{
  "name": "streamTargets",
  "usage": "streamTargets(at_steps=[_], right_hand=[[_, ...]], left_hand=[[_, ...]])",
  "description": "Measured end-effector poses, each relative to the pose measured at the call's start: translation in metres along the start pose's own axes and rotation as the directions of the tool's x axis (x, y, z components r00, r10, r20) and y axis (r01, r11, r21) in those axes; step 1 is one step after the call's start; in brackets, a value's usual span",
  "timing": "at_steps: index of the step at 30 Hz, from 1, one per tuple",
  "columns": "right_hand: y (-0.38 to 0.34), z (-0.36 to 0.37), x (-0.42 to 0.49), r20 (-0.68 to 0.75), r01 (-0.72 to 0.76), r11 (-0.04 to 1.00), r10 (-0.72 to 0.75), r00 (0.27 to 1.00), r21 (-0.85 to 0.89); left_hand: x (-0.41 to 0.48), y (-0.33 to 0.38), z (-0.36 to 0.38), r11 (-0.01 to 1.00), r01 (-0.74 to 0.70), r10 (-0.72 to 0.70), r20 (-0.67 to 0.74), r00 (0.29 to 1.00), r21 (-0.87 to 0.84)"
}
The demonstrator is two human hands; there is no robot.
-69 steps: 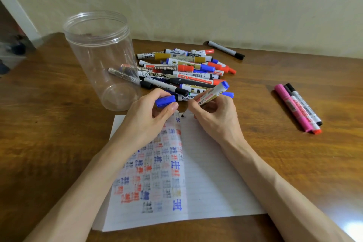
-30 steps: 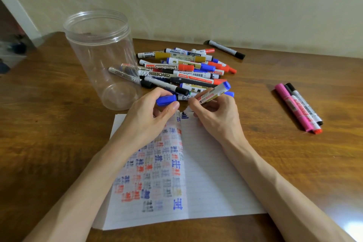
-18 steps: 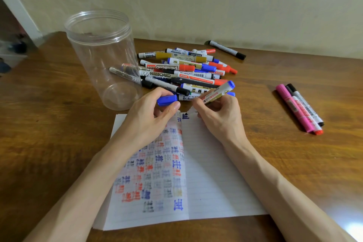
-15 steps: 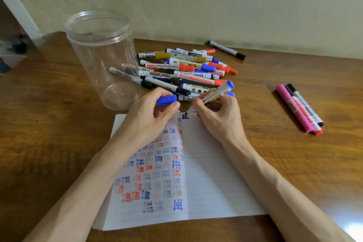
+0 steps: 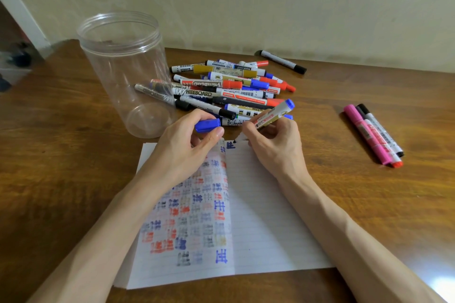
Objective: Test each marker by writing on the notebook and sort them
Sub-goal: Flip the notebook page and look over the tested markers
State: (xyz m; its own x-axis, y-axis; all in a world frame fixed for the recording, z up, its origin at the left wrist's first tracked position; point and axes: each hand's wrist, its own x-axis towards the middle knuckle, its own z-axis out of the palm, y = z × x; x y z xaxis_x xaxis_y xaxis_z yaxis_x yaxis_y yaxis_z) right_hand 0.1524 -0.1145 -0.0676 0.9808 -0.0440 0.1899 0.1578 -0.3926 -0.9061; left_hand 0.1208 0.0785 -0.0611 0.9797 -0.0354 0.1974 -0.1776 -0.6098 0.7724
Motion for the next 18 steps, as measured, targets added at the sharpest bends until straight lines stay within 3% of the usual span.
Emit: streamTargets(at_steps=[14, 18], right_hand=[[-0.0005, 0.0010, -0.0003, 0.043, 0.037, 0.998, -0.035, 0.998, -0.057], [-0.0032, -0.0036, 0.0000, -0.009, -0.045, 0.991, 0.046, 0.999, 0.126]], left_hand=[[-0.0014, 0.0032, -0.0009, 1.000, 0.006, -0.006, -0.008, 1.000, -0.004], [-0.0015, 0.0077, -0.0012, 0.997, 0.006, -0.004, 0.023, 1.000, -0.081]])
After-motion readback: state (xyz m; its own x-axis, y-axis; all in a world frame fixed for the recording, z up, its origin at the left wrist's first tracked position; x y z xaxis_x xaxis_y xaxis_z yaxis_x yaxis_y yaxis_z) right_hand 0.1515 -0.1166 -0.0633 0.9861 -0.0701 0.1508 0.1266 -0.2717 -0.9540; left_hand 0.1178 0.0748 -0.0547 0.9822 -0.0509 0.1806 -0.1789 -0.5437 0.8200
